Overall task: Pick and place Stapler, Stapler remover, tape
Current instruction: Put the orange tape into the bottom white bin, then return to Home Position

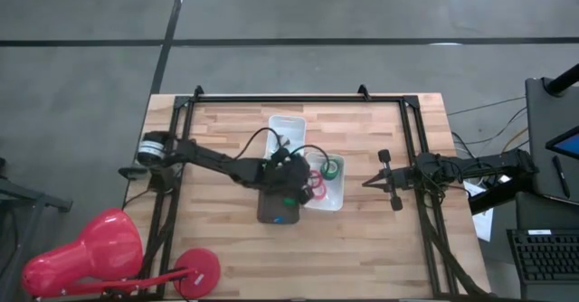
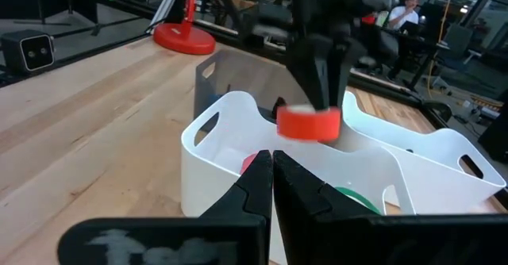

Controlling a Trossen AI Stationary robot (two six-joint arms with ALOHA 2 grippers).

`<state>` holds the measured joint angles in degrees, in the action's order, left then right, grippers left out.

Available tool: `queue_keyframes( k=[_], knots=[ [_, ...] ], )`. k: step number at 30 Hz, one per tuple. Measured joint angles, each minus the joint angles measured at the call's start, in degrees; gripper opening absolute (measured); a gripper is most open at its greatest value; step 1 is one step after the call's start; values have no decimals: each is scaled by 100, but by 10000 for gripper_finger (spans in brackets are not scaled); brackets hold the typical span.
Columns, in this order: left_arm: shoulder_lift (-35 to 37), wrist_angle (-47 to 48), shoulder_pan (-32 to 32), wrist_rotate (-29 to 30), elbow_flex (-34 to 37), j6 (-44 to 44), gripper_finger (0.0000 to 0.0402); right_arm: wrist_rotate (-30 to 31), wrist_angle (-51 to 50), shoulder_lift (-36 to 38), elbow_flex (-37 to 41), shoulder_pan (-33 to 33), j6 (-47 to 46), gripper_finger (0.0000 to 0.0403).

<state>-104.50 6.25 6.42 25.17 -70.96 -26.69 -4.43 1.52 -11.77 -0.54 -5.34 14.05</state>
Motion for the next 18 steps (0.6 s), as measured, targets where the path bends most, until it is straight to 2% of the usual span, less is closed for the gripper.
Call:
queue_keyframes(
  k=[6, 18],
  knots=[
    [-332, -283, -127, -677, 4, 17, 64, -2, 0, 0, 0, 0, 4, 9],
    [-375, -484, -121, -866, 4, 109, 106, -1, -2, 0, 0, -1, 0, 9]
  ],
)
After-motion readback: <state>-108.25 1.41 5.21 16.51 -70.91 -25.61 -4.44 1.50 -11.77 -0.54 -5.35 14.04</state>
